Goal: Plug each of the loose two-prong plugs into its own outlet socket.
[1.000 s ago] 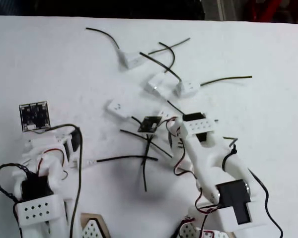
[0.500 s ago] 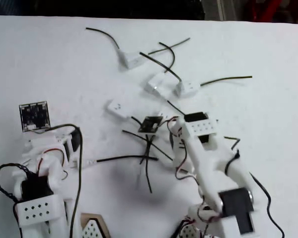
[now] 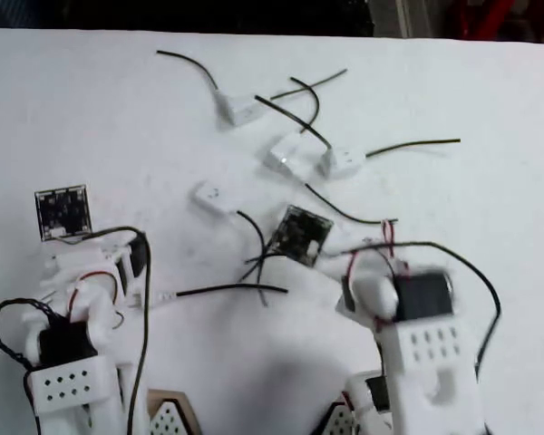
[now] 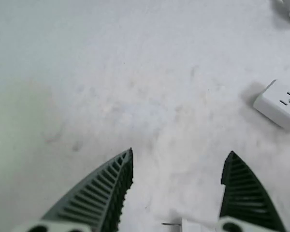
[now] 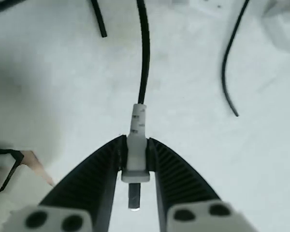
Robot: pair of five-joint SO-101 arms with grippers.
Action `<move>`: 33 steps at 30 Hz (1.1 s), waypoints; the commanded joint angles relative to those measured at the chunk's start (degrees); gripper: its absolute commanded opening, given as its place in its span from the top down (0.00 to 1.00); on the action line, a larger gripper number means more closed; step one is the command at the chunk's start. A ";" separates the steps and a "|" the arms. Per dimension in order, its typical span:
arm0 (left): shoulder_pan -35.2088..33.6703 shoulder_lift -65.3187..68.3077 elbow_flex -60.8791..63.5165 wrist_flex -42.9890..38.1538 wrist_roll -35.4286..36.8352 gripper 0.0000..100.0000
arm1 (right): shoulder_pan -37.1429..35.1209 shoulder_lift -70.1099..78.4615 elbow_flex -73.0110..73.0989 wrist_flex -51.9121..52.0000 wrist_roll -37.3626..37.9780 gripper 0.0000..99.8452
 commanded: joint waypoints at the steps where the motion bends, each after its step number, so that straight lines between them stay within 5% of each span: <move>1: -0.04 -0.57 -4.31 -0.97 0.53 0.71 | 0.40 -8.22 -1.93 0.40 -1.05 0.98; 12: 2.68 -0.57 -9.58 -0.88 0.53 0.71 | 3.74 -20.44 -7.21 -0.31 -6.51 0.98; 24: 18.77 -0.57 -15.47 1.67 5.71 0.71 | -12.26 -12.53 -0.62 -14.02 -31.03 0.98; 33: 23.96 -0.57 -16.97 1.76 7.38 0.71 | -27.47 -10.68 0.79 -24.22 -45.71 0.98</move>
